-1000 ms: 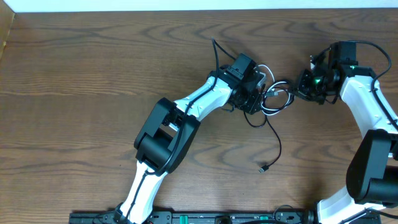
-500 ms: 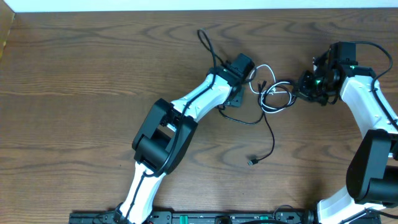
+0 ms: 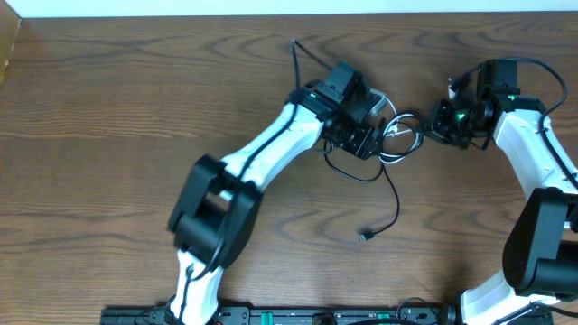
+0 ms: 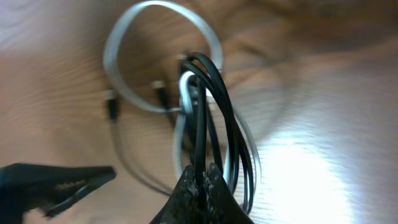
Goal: Untangle cables
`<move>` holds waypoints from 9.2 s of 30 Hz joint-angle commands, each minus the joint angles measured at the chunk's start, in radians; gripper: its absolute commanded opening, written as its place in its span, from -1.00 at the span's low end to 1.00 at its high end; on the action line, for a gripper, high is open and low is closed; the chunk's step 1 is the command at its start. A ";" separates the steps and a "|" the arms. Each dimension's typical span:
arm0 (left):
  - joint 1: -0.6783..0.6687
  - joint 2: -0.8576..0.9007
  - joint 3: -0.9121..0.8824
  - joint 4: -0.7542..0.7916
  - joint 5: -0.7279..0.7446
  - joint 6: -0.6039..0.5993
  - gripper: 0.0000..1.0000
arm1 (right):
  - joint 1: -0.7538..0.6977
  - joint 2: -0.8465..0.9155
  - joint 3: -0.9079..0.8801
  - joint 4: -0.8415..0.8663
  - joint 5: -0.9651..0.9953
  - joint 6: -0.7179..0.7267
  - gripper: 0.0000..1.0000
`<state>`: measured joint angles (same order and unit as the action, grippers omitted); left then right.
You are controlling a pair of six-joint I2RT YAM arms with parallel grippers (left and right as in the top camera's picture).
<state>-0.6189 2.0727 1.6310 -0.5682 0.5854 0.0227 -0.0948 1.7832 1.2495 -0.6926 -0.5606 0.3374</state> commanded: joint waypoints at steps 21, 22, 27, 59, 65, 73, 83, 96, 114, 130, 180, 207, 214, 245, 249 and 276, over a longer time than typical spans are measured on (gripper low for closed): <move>-0.035 -0.031 0.003 0.112 -0.055 0.107 0.25 | -0.006 -0.001 0.015 0.177 -0.497 0.658 -0.98; -0.035 -0.029 0.003 0.138 -0.053 0.082 0.25 | -0.006 -0.001 0.015 0.177 -0.497 0.657 -0.98; -0.035 -0.017 0.003 0.218 -0.044 0.024 0.25 | -0.006 -0.001 0.015 0.177 -0.502 0.658 -0.98; 0.151 -0.096 0.003 0.072 0.132 -0.307 -0.85 | -0.100 -0.001 0.014 0.331 -0.399 0.245 0.65; 0.226 -0.096 0.003 0.087 0.286 -0.385 -0.85 | -0.018 0.000 0.014 0.288 -0.364 0.154 0.33; 0.237 -0.096 0.003 0.088 0.430 -0.402 -0.85 | 0.131 0.003 0.014 0.332 -0.233 0.156 0.19; 0.237 -0.096 0.003 0.245 0.765 -0.371 -0.85 | 0.159 0.003 0.014 0.475 -0.375 0.109 0.17; 0.236 -0.096 0.003 0.245 0.765 -0.372 -0.85 | 0.058 0.003 0.014 0.568 -0.572 0.161 0.15; 0.236 -0.096 0.003 0.245 0.765 -0.372 -0.85 | 0.211 0.003 0.011 0.383 -0.251 0.171 -0.47; 0.287 -0.096 0.003 0.144 0.377 -0.383 -0.85 | 0.106 0.003 0.010 -0.082 0.728 0.121 -0.98; 0.377 -0.096 0.003 0.509 0.987 -0.391 -0.85 | 0.130 -0.011 0.299 -0.164 -0.109 -0.360 0.59; 0.301 -0.096 0.003 1.042 0.986 -0.780 -0.85 | 0.182 0.120 0.299 0.217 -0.322 0.227 0.52; 0.301 -0.096 0.003 1.028 0.986 -0.780 -0.84 | 0.191 0.166 0.299 0.016 -0.196 0.048 -0.21; 0.251 -0.093 -0.064 -0.081 -0.063 -0.280 -0.48 | 0.103 0.168 0.299 -0.217 0.219 0.049 -0.34; 0.251 -0.093 -0.064 -0.151 -0.180 -0.151 0.27 | 0.104 0.168 0.298 -0.217 0.223 0.049 -0.24; 0.064 -0.020 -0.096 -0.183 -0.137 -0.101 0.23 | 0.104 0.168 0.298 -0.224 0.248 0.027 -0.11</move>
<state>-0.5148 1.9984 1.5459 -0.7929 0.5930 0.0032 0.0113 1.9423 1.5482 -0.9119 -0.3176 0.3794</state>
